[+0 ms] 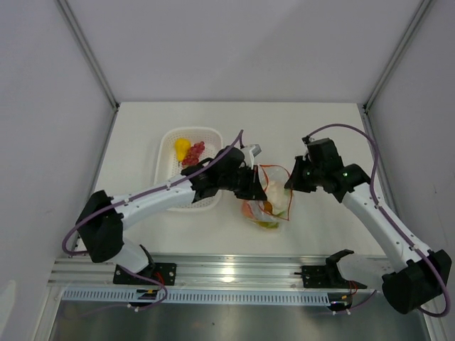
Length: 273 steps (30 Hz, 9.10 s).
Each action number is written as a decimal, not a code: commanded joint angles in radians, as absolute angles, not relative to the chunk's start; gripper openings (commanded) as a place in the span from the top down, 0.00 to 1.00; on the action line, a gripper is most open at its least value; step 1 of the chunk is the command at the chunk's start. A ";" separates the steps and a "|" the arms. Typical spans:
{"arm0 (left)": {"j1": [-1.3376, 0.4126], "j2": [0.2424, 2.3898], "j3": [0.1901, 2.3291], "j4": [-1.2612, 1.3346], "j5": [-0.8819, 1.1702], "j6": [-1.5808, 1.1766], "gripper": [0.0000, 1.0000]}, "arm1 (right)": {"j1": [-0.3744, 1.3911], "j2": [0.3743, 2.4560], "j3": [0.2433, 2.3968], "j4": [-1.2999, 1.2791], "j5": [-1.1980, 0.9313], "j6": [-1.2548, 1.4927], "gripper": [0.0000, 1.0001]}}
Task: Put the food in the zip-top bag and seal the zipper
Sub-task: Adjust the zipper food storage bag at the center of the board, then pick up the fake fruit from the bin, then place the fake fruit in the zipper food storage bag.
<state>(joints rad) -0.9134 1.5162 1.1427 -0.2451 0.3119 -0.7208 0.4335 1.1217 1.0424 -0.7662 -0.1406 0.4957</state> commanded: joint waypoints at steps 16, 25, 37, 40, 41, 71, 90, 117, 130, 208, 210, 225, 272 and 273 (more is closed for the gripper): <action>-0.865 1.508 1.143 -0.278 0.298 -0.756 0.99 | 0.420 1.104 1.069 -0.762 -0.193 0.473 1.00; -0.881 1.345 1.220 -0.334 0.276 -0.736 0.99 | 0.436 0.971 1.279 -0.859 -0.202 0.485 1.00; -0.876 1.493 1.078 -0.238 0.270 -0.769 0.99 | 0.434 0.980 1.008 -0.752 -0.195 0.517 1.00; -0.876 1.430 1.103 -0.276 0.241 -0.750 0.99 | 0.434 0.951 1.077 -0.791 -0.179 0.511 1.00; -0.876 1.401 1.120 -0.288 0.224 -0.739 0.99 | 0.434 0.942 1.128 -0.817 -0.179 0.506 1.00; -0.816 1.178 1.101 -0.316 0.094 -0.591 0.04 | 0.449 0.916 1.121 -0.793 -0.181 0.523 1.00; -0.387 1.610 1.413 -0.658 -0.118 -0.566 0.12 | 0.446 0.963 1.097 -0.758 -0.175 0.491 1.00; -0.281 2.025 1.628 -0.824 -0.138 -0.600 0.19 | 0.403 0.957 1.042 -0.723 -0.212 0.453 1.00; -0.252 2.123 1.736 -0.880 -0.037 -0.574 0.28 | 0.399 0.951 1.034 -0.709 -0.225 0.459 1.00; -0.494 1.500 1.615 -1.066 0.121 -0.541 0.98 | 0.383 0.902 1.014 -0.672 -0.301 0.506 1.00; -0.558 1.450 1.629 -1.069 0.153 -0.552 0.98 | 0.387 0.905 1.014 -0.672 -0.302 0.505 1.00; -0.848 1.313 1.637 -0.973 0.340 -0.678 0.95 | 0.399 0.923 0.999 -0.661 -0.282 0.500 1.00; -0.962 1.675 1.658 -0.877 0.100 -0.637 0.21 | 0.436 0.865 1.063 -0.710 -0.296 0.546 1.00; -0.959 1.660 1.658 -0.884 0.071 -0.631 0.18 | 0.436 0.865 1.062 -0.709 -0.296 0.545 1.00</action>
